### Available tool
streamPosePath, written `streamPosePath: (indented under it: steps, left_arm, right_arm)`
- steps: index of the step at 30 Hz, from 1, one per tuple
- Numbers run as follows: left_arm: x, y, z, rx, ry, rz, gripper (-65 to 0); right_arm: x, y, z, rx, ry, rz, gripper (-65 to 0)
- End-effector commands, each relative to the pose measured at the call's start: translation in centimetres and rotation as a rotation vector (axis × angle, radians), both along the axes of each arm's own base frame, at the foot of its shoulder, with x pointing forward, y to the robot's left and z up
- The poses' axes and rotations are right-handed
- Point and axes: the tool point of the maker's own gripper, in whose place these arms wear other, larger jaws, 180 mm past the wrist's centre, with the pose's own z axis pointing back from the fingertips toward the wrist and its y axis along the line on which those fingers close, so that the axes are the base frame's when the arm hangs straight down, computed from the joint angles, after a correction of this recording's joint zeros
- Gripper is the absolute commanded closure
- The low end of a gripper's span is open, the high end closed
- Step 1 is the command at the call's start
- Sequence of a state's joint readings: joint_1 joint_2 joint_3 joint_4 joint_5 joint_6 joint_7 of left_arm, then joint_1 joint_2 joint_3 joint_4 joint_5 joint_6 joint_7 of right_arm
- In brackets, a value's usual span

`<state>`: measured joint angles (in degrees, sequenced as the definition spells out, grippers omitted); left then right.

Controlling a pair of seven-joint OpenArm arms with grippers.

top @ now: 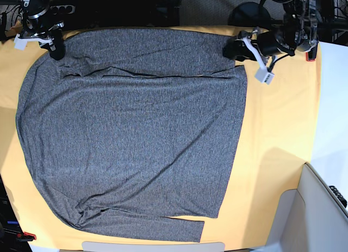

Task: Fold the T-shirt properly
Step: 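Pinch the shoulder edge of the grey shirt with both grippers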

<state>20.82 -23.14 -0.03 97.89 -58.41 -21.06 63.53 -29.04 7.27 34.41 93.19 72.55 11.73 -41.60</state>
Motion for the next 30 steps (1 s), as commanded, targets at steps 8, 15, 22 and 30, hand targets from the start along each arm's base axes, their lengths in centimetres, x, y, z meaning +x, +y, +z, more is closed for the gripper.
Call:
streamPosePath:
  steps: [8,15,22,30]
  left_arm:
    - [-1.9,-1.0,-0.8,0.013,0.055,-0.060,-23.3]
    - [-1.6,-0.8,-0.8,0.015,0.050,-0.055,-7.1]
    - [-1.8,-1.0,-0.7,0.014,0.050,-0.064,-0.3]
    - [-1.4,-2.2,1.3,-0.004,-0.064,-0.187,-0.3]
  right_arm:
    - [-0.7,0.2,-0.4,-0.003,0.035,0.020,-3.5]
    - [-1.3,-0.1,-1.1,-0.057,0.080,0.041,-3.1]
    - [-2.2,-0.6,-2.1,-0.150,0.152,0.079,-2.1]
    - [-2.7,0.1,-3.1,-0.165,0.254,0.184,0.0]
